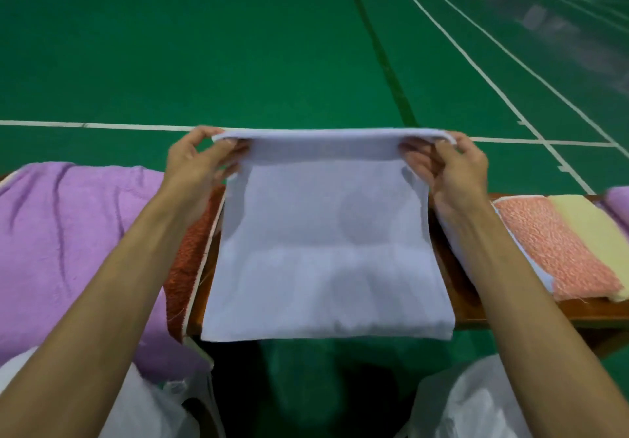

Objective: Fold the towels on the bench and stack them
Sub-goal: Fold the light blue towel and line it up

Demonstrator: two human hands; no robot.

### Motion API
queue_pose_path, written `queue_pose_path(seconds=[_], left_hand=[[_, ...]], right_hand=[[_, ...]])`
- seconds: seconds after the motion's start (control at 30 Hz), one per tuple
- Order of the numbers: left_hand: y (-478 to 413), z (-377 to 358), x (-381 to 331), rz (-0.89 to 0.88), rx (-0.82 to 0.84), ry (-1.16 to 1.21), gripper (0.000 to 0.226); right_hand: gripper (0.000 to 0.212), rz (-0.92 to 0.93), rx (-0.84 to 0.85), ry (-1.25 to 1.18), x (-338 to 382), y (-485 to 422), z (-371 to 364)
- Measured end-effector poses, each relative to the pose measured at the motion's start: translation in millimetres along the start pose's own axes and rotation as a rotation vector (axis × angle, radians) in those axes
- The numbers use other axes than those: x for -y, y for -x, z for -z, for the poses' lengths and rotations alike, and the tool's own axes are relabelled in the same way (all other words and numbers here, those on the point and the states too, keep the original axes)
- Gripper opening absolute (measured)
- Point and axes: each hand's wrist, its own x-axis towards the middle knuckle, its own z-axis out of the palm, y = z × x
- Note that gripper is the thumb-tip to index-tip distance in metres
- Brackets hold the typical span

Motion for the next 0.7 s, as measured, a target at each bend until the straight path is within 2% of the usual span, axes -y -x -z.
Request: queue_pose_path(seconds=[0.07, 0.17, 0.33, 0.43, 0.53, 0.57, 0.63, 0.7], left_hand=[[-5.6, -2.9, -17.9, -0.173, 0.012, 0.079, 0.021], [1.5, -2.2, -43.9, -0.298, 0.033, 0.141, 0.019], [26.0, 9.8, -41.4, -0.33, 0.037, 0.034, 0.019], [46.0, 28.8, -26.3, -0.213, 0.089, -0.214, 0.007], [64.6, 52.4, -17.0, 0.046, 0.381, -0.624, 0.047], [68.9, 56.0, -15.6, 0.162, 0.487, -0.719, 0.047], [72.4, 59.5, -9.6, 0.352, 0.643, -0.863, 0.017], [74.5, 60.7, -4.6, 0.473, 0.709, -0.972, 0.005]], right_hand=[[0.012, 0.18, 0.028, -0.071, 18.1, -2.4, -3.4], [0.008, 0.342, 0.102, -0.104, 43.3, 3.8, 3.1], [0.011, 0.345, 0.161, -0.027, 45.5, 29.1, 25.9], [0.007, 0.178, 0.168, 0.132, 34.6, 49.5, 45.4], [0.013, -0.056, 0.263, 0.546, 30.3, 66.4, 62.8], [0.016, -0.132, 0.324, 0.651, 30.1, 69.7, 66.4], [0.017, -0.27, 0.451, 0.798, 30.4, 74.3, 70.7], [0.016, -0.397, 0.624, 1.001, 30.1, 77.7, 74.9]])
